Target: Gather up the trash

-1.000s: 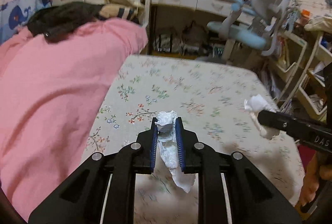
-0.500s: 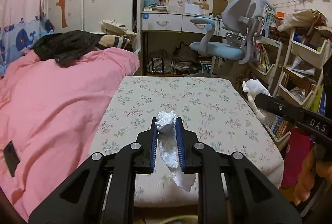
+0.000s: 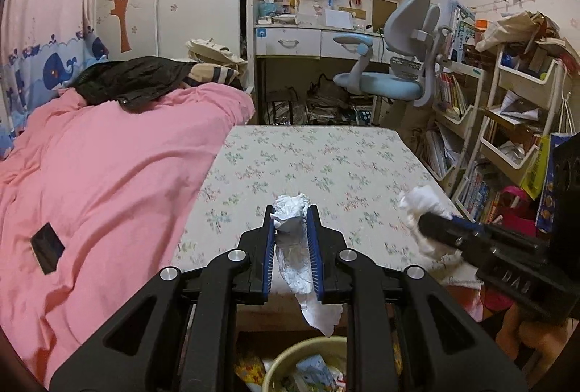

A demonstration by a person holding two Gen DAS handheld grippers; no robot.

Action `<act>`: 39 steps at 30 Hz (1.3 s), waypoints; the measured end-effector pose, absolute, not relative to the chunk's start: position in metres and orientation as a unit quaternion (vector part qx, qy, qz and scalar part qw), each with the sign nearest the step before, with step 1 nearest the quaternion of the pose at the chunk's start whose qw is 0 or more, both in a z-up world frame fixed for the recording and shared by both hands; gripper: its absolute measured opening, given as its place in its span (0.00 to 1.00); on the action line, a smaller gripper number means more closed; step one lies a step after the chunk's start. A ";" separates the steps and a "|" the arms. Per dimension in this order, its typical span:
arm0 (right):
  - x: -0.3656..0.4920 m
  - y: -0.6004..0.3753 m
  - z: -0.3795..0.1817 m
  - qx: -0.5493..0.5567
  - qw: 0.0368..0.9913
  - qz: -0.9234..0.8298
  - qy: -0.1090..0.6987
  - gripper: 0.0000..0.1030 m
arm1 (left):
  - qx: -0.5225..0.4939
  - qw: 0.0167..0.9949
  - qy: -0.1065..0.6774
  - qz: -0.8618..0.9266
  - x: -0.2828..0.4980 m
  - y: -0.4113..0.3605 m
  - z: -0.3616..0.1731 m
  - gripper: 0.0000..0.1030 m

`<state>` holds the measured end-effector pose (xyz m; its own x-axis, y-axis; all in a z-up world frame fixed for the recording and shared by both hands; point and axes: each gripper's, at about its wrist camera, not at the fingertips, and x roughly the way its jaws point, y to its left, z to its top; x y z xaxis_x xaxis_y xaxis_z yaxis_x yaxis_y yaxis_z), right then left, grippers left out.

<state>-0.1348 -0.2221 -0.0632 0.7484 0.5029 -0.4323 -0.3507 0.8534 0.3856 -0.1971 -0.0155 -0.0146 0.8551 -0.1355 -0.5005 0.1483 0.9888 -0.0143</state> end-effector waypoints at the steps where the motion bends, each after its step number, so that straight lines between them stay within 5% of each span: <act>1: -0.139 -0.221 -0.066 0.140 0.923 0.231 0.274 0.16 | 0.012 0.962 0.262 -0.074 -0.200 -0.016 -0.017 0.16; 19: -0.176 -0.193 -0.097 0.116 0.904 0.227 0.344 0.16 | 0.006 0.953 0.295 -0.067 -0.220 -0.004 -0.046 0.16; 24: -0.172 -0.189 -0.125 0.110 0.876 0.204 0.422 0.19 | 0.011 0.939 0.337 -0.069 -0.220 -0.006 -0.065 0.16; 27: -0.170 -0.184 -0.148 0.113 0.846 0.200 0.481 0.47 | 0.000 0.915 0.396 -0.075 -0.216 -0.006 -0.088 0.17; 31: -0.174 -0.190 -0.146 0.115 0.853 0.175 0.477 0.60 | 0.004 0.895 0.439 -0.077 -0.217 -0.007 -0.110 0.24; 34: -0.176 -0.201 -0.139 0.134 0.865 0.157 0.457 0.61 | 0.005 0.905 0.419 -0.070 -0.221 -0.007 -0.106 0.39; 39: -0.193 -0.209 -0.098 0.115 0.926 0.120 0.339 0.82 | 0.000 0.934 0.355 -0.042 -0.227 -0.004 -0.082 0.68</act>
<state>-0.1929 -0.2091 -0.0978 0.7419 0.2997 -0.5999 -0.1434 0.9448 0.2946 -0.2269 -0.0039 -0.0817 0.7452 -0.0773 -0.6624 0.0780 0.9965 -0.0286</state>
